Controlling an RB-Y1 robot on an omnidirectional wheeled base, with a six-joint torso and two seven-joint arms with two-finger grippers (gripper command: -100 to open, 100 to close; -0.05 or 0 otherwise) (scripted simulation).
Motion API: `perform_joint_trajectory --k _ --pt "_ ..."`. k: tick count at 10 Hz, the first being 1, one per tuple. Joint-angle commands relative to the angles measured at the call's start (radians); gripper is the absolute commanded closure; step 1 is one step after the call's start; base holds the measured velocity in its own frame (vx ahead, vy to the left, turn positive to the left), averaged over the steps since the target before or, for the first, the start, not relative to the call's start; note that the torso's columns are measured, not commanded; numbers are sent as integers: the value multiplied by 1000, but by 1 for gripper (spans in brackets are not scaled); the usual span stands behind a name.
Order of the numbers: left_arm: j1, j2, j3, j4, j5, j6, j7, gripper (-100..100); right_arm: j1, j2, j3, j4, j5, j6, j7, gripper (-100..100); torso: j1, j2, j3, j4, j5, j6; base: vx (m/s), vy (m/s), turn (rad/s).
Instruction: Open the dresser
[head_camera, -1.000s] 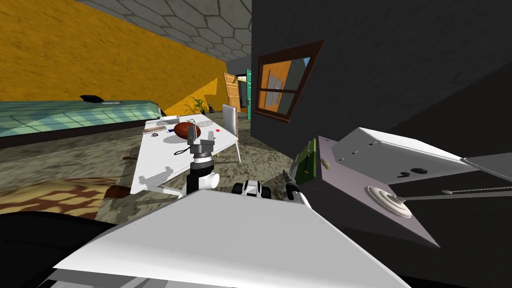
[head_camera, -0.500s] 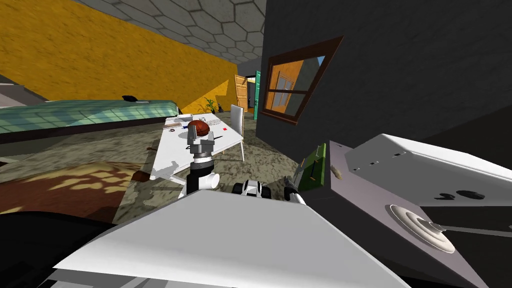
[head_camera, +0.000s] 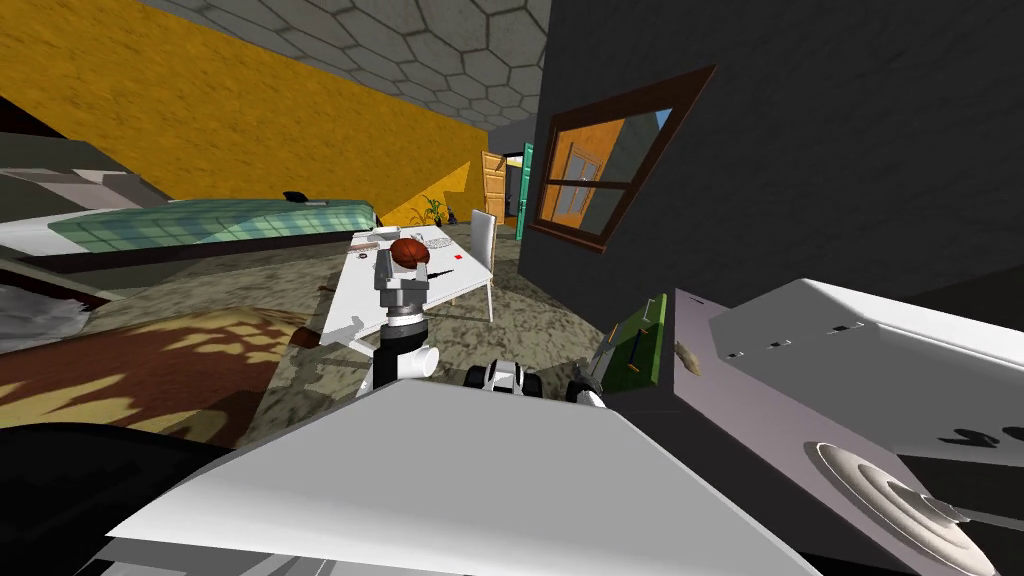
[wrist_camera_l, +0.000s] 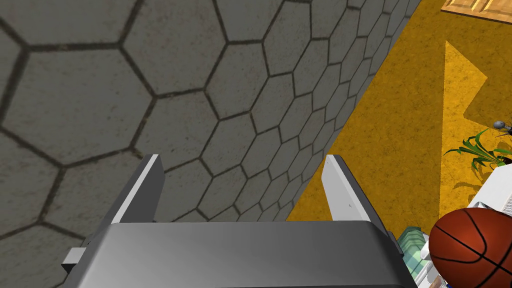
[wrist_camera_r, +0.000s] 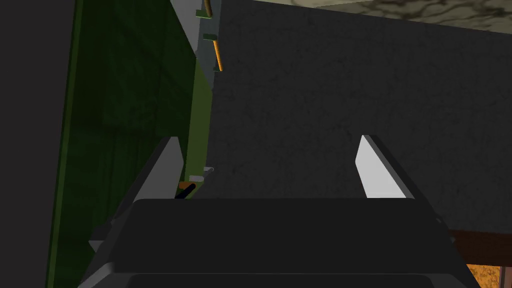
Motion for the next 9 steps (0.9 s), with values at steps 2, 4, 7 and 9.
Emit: perform_joint_trajectory --k 2,4,7,9 --pt "0 0 0 0 0 0 0 0 6 2 12 50 57 87 7 -100 -1 0 0 0 0 -1 3 -27 103" --pt "0 0 0 0 0 0 0 0 4 4 21 111 112 147 11 -100 0 0 0 0 0 -1 5 -33 231" --pt "0 0 0 0 0 0 0 0 2 7 29 171 166 228 13 -100 -1 0 0 0 0 -1 4 -36 152" --pt "0 0 0 0 0 0 0 0 0 12 36 232 218 288 15 -100 -1 0 0 0 0 -1 3 -53 194"
